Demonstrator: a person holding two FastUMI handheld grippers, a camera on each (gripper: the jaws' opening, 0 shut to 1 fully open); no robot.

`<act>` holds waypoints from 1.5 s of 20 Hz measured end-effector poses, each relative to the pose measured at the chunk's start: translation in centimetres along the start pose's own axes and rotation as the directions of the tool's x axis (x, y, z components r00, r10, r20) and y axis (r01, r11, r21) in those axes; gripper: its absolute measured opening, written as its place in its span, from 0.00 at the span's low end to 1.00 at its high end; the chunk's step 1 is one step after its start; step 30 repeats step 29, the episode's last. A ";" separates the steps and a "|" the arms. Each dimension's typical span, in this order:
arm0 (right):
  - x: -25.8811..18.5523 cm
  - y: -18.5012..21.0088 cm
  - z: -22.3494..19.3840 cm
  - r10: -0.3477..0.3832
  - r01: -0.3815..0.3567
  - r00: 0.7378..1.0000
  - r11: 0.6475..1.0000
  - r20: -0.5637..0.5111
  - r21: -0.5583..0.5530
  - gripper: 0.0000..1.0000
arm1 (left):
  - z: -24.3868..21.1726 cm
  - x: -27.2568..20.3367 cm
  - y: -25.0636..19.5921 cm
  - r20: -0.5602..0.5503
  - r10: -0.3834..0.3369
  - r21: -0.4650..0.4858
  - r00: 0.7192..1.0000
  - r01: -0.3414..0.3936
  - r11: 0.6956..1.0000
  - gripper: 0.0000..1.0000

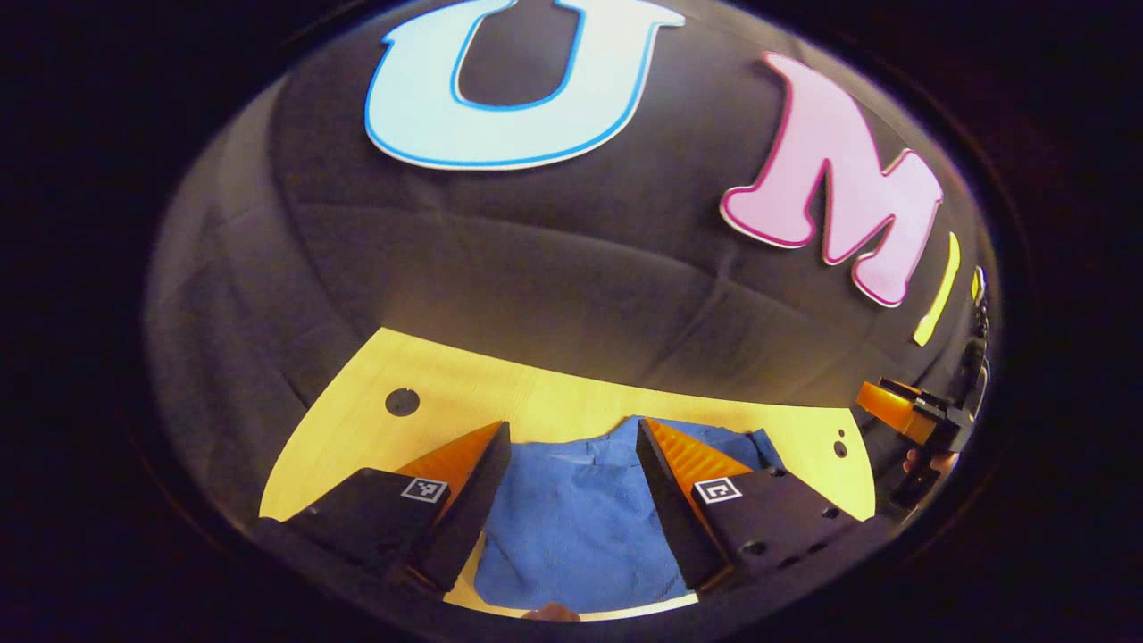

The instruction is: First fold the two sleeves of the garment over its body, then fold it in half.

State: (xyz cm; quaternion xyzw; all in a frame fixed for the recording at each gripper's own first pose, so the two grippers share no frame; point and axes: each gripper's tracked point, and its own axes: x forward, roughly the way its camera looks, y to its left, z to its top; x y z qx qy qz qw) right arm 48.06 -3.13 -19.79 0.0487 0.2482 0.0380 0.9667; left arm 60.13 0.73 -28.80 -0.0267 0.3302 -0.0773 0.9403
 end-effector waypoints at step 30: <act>-47.6 17.0 -0.7 -0.082 0.116 0.883 0.992 0.462 -0.044 0.97 | -6.6 -31.5 -3.6 0.501 -0.062 0.117 0.863 0.003 0.993 0.80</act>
